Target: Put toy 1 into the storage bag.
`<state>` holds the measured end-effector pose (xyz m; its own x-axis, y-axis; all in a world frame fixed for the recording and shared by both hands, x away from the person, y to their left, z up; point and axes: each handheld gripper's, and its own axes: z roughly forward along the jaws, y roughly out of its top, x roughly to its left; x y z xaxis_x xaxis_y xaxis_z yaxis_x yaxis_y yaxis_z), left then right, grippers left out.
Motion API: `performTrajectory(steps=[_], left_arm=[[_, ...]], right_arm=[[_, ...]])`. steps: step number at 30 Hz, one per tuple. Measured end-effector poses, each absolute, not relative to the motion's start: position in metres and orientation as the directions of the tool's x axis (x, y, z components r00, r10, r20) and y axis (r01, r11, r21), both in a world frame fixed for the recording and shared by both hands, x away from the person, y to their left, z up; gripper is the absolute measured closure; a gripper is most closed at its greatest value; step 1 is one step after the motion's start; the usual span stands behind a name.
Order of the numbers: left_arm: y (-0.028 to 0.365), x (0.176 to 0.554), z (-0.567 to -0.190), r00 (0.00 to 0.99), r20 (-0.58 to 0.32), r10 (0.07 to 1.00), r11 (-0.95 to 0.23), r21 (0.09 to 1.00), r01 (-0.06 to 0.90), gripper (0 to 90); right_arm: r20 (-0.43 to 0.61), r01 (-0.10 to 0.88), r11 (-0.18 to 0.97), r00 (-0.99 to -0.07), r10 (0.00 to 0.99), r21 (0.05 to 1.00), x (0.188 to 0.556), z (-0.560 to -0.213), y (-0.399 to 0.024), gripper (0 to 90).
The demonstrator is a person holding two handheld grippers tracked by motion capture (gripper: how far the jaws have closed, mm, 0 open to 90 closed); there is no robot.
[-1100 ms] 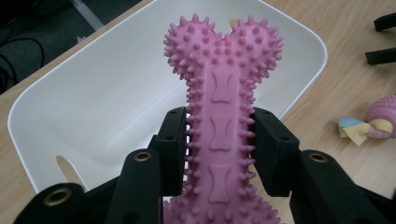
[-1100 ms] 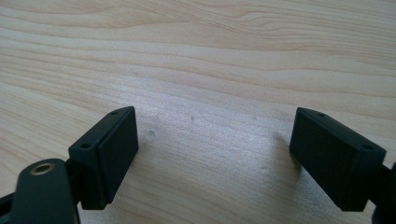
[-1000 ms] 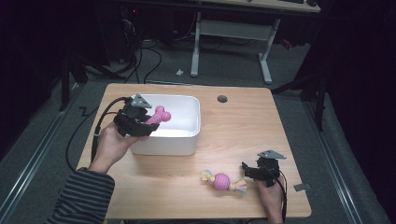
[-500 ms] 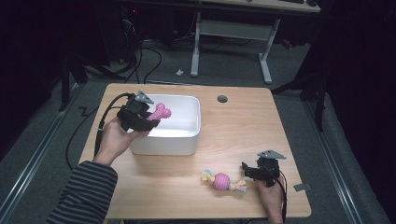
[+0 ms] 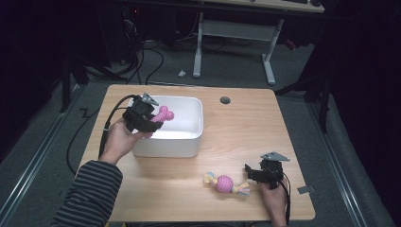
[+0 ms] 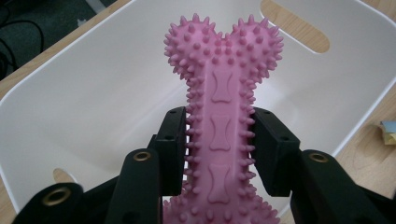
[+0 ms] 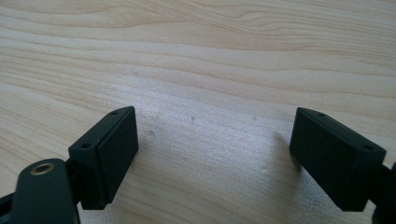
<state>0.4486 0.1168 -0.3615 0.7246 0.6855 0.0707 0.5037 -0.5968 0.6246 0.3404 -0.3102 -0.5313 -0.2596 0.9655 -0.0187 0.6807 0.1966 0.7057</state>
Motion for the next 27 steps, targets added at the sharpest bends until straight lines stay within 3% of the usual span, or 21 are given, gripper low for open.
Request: performTrajectory(steps=[27], left_arm=[[0.124, 0.463, -0.378, 0.697, 0.056, 0.715, -0.585, 0.595, 0.551, 58.4]], right_arm=[[-0.019, 0.681, 0.197, -0.260, 0.965, 0.706, 0.340, -0.531, -0.310, 15.3]])
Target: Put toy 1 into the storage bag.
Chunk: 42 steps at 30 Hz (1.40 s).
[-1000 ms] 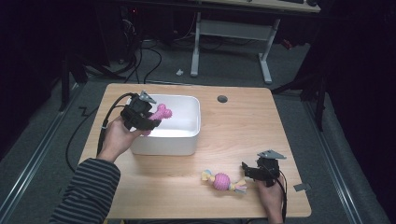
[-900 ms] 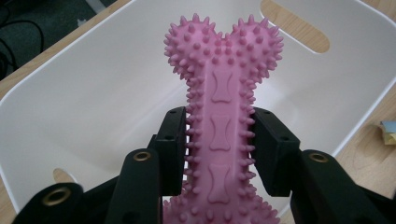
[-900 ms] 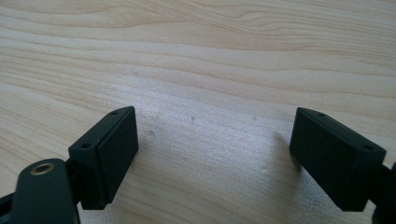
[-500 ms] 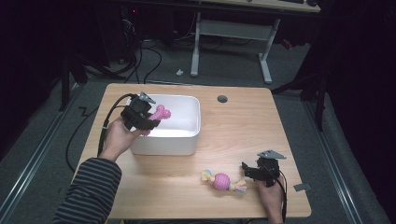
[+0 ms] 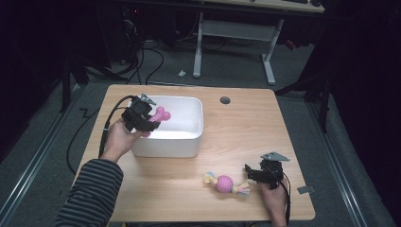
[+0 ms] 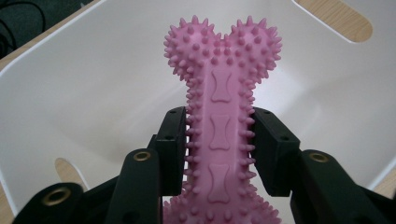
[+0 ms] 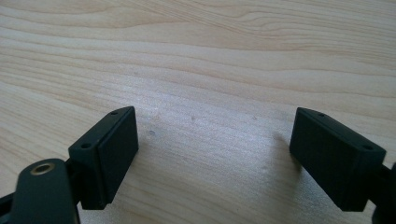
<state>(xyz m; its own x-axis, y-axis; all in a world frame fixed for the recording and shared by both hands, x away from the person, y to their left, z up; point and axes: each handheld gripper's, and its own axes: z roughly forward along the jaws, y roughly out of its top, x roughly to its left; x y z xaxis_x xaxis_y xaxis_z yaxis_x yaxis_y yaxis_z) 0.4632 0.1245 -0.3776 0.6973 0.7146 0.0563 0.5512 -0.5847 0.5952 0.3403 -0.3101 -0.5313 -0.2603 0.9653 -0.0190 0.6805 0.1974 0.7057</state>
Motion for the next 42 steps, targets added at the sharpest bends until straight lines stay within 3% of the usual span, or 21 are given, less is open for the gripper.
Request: performTrajectory(steps=[12, 26, 42], left_arm=[[0.123, 0.466, -0.384, 0.698, 0.031, 0.715, -0.585, 0.573, 0.574, 53.7], [0.131, 0.450, -0.366, 0.687, 0.026, 0.726, -0.536, 0.647, 0.542, 44.5], [0.170, 0.420, -0.347, 0.638, 0.004, 0.770, -0.431, 0.742, 0.514, 41.4]], right_arm=[[-0.017, 0.681, 0.195, -0.258, 0.966, 0.706, 0.340, -0.531, -0.310, 15.3], [-0.016, 0.681, 0.195, -0.259, 0.966, 0.706, 0.340, -0.531, -0.310, 15.4], [-0.017, 0.680, 0.196, -0.260, 0.965, 0.706, 0.340, -0.531, -0.310, 15.4]])
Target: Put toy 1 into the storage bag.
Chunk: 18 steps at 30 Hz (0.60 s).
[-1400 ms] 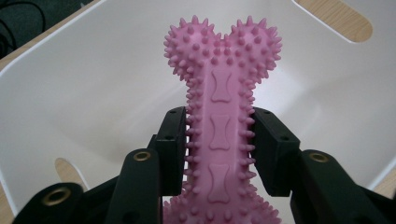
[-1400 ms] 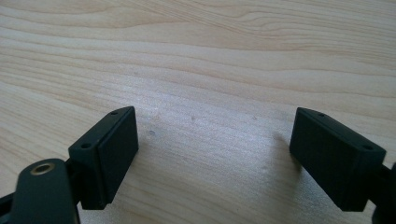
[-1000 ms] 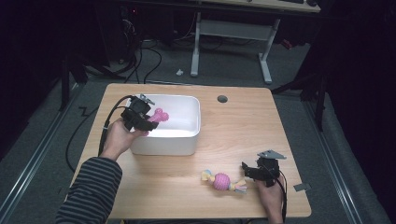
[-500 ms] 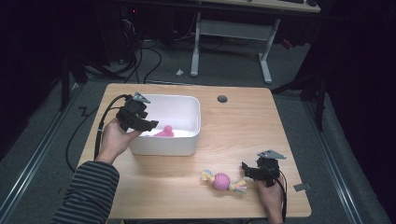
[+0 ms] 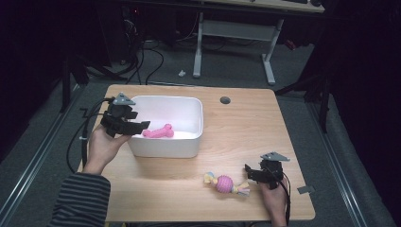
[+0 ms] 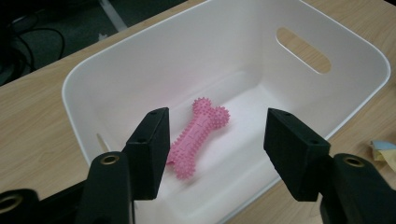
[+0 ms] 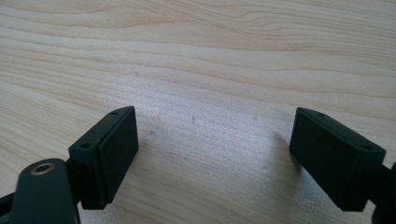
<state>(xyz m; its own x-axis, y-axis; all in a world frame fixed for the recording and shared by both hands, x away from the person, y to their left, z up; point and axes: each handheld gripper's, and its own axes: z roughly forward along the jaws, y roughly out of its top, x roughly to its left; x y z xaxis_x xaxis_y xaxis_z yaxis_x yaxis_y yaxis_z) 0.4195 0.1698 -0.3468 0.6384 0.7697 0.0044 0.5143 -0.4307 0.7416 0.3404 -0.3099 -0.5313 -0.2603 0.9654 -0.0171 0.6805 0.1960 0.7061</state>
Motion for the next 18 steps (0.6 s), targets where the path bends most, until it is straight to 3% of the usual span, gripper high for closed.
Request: performTrajectory(steps=[18], left_arm=[[0.205, 0.387, -0.347, 0.589, -0.025, 0.807, -0.344, 0.792, 0.504, 40.6]], right_arm=[[-0.018, 0.681, 0.196, -0.260, 0.965, 0.706, 0.340, -0.531, -0.310, 15.4]])
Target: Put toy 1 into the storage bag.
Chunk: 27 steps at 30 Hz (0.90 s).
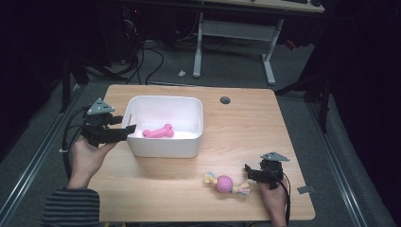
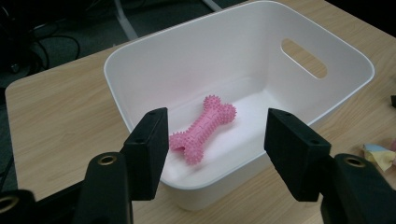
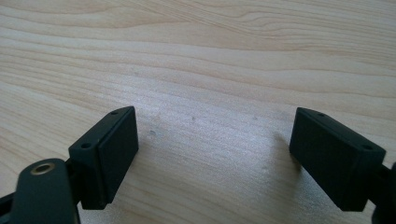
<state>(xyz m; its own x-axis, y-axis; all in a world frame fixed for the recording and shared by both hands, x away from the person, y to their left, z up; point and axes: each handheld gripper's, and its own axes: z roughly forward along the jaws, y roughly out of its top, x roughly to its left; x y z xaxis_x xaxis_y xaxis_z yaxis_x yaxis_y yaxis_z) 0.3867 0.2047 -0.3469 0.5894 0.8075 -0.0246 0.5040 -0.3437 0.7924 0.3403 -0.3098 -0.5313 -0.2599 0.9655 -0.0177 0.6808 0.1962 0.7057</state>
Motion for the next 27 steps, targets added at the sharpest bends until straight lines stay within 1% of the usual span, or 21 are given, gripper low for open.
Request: performTrajectory(steps=[10, 17, 27], left_arm=[[0.221, 0.367, -0.353, 0.561, -0.045, 0.827, -0.296, 0.813, 0.502, 40.2], [0.230, 0.351, -0.365, 0.545, -0.073, 0.835, -0.258, 0.823, 0.506, 40.1], [0.236, 0.338, -0.380, 0.531, -0.087, 0.843, -0.243, 0.819, 0.520, 39.7]], right_arm=[[-0.017, 0.681, 0.196, -0.259, 0.966, 0.706, 0.340, -0.531, -0.310, 15.4], [-0.018, 0.681, 0.195, -0.259, 0.966, 0.706, 0.340, -0.531, -0.310, 15.4], [-0.018, 0.681, 0.195, -0.258, 0.966, 0.706, 0.340, -0.531, -0.310, 15.4]])
